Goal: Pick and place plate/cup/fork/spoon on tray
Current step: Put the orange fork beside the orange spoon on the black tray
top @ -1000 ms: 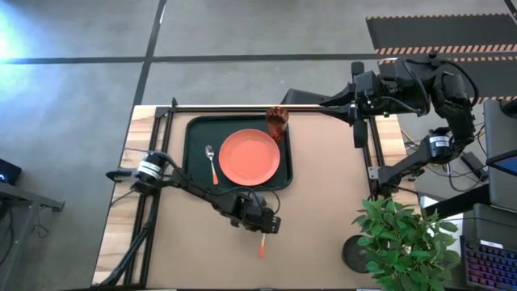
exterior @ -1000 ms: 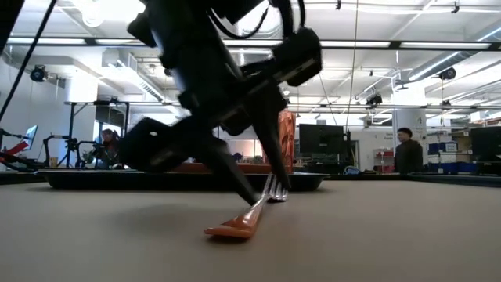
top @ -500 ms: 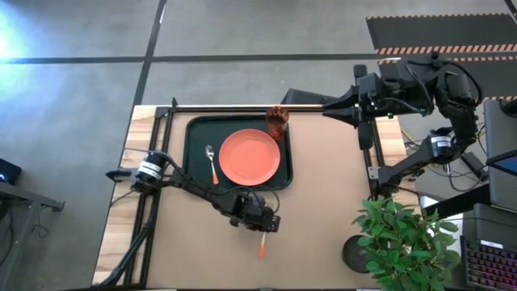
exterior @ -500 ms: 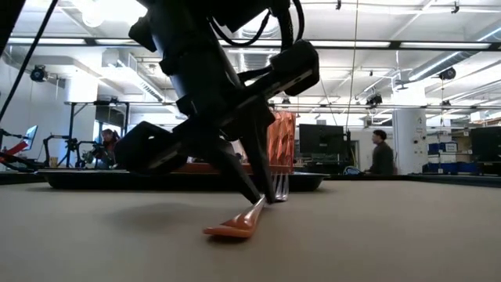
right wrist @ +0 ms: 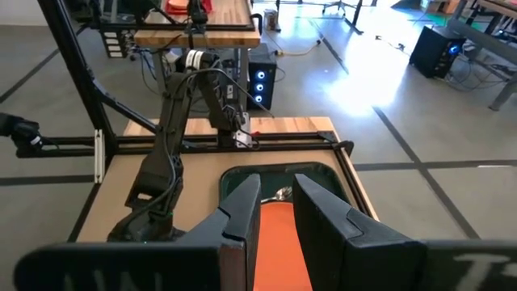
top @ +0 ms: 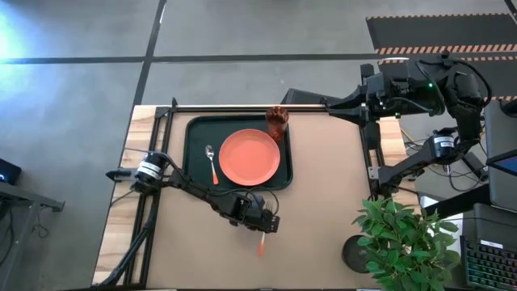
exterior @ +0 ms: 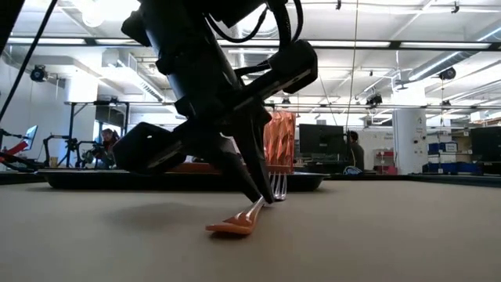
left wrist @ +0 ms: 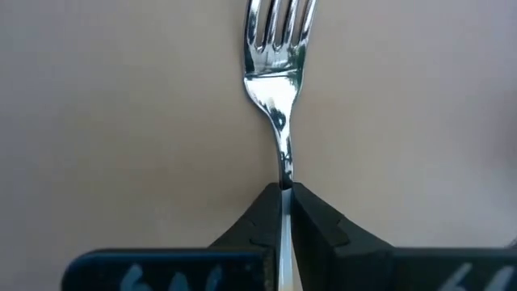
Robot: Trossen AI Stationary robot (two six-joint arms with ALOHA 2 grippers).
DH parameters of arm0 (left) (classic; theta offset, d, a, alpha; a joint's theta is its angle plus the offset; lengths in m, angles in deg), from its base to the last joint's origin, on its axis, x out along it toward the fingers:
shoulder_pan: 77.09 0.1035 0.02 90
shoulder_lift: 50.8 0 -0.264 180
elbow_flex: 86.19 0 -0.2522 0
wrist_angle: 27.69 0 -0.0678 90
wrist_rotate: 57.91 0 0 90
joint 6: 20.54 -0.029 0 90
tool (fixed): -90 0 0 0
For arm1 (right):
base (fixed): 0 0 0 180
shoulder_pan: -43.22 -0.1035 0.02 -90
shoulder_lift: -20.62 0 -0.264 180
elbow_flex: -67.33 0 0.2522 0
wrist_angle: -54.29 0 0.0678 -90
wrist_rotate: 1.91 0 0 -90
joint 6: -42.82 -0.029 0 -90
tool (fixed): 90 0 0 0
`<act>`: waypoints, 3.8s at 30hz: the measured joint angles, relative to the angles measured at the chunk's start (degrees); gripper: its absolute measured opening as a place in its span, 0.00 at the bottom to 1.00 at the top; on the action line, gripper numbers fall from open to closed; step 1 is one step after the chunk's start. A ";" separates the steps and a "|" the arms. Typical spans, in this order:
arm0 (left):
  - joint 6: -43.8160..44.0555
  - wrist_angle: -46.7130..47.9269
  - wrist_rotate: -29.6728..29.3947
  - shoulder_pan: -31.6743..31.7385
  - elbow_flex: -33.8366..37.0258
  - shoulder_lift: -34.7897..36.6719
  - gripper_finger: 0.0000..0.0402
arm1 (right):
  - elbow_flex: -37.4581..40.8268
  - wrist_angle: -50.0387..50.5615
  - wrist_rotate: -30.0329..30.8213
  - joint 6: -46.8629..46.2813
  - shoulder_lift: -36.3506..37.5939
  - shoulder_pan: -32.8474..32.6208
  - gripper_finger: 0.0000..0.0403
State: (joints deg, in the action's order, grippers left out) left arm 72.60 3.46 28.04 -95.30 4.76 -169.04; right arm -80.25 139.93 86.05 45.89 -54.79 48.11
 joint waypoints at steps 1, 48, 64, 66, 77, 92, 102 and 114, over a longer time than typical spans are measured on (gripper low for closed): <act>-0.65 0.59 -1.41 -0.13 0.05 1.52 0.00 | 0.00 0.17 0.02 0.00 0.01 0.00 0.16; -8.38 22.78 -22.63 24.38 45.46 61.63 0.00 | -0.02 -0.78 2.68 -6.14 -11.83 0.01 0.16; -26.21 1.70 -13.16 40.09 55.02 60.39 0.00 | -0.02 -1.86 3.57 -10.36 -14.46 -0.01 0.16; -27.92 0.10 -11.89 41.79 55.50 59.84 0.00 | -0.02 -2.19 3.65 -11.04 -14.46 0.01 0.16; -30.96 -2.45 -8.42 45.24 56.13 54.29 0.00 | -0.02 -2.39 3.68 -12.94 -14.35 0.01 0.16; -27.49 -3.60 -6.50 45.22 56.19 51.50 0.00 | -0.02 -2.31 3.68 -13.08 -14.35 0.00 0.16; -27.57 -2.80 -4.65 45.22 56.24 52.49 0.00 | -0.02 -1.55 3.60 -11.43 -14.35 0.01 0.16; -29.28 -1.87 -4.25 45.16 56.22 52.59 0.14 | -0.02 1.25 3.28 -11.53 -14.28 0.00 0.16</act>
State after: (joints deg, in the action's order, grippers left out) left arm 43.31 1.59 23.78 -50.15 60.98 -116.45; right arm -80.27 141.18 89.33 34.37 -69.07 48.12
